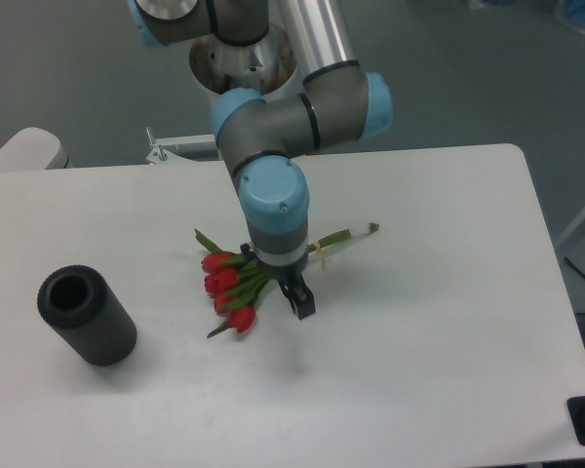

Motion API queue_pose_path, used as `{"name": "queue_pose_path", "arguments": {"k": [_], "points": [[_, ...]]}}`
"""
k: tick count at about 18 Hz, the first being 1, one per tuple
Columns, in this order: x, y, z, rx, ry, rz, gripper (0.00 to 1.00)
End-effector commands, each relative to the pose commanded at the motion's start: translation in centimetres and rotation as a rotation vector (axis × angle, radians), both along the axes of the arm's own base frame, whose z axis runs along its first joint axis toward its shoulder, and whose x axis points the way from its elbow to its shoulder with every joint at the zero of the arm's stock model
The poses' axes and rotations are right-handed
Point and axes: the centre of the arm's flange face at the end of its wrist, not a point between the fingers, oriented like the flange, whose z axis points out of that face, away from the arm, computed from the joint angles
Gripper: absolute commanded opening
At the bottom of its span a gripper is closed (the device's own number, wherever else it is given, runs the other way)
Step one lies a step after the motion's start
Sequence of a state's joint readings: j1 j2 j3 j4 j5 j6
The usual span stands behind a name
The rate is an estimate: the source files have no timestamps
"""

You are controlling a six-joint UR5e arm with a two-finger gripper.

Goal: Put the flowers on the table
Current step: 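Lift the open gripper up and away from the tulips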

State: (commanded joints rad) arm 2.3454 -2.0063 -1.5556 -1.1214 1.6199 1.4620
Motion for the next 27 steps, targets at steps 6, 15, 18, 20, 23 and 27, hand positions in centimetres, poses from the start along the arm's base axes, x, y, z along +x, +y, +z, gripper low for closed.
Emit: {"name": "queue_pose_path", "arguments": {"k": [6,15,18,20,23,27], "points": [[-3.3,1.5,-1.1,0.007,0.002,0.034,1.0],[-6.3,3.1,-3.0,0.036,-0.021,0.16,1.0],[-6.2,3.0,-3.3,0.031,-0.026,0.16,1.0],[-6.2,3.0,-3.3,0.03,-0.024,0.16,1.0],[-6.1,2.9,-3.5,0.028,-0.026,0.162,1.0],[-6.1,2.9,-3.5,0.028,-0.026,0.16,1.0]]}}
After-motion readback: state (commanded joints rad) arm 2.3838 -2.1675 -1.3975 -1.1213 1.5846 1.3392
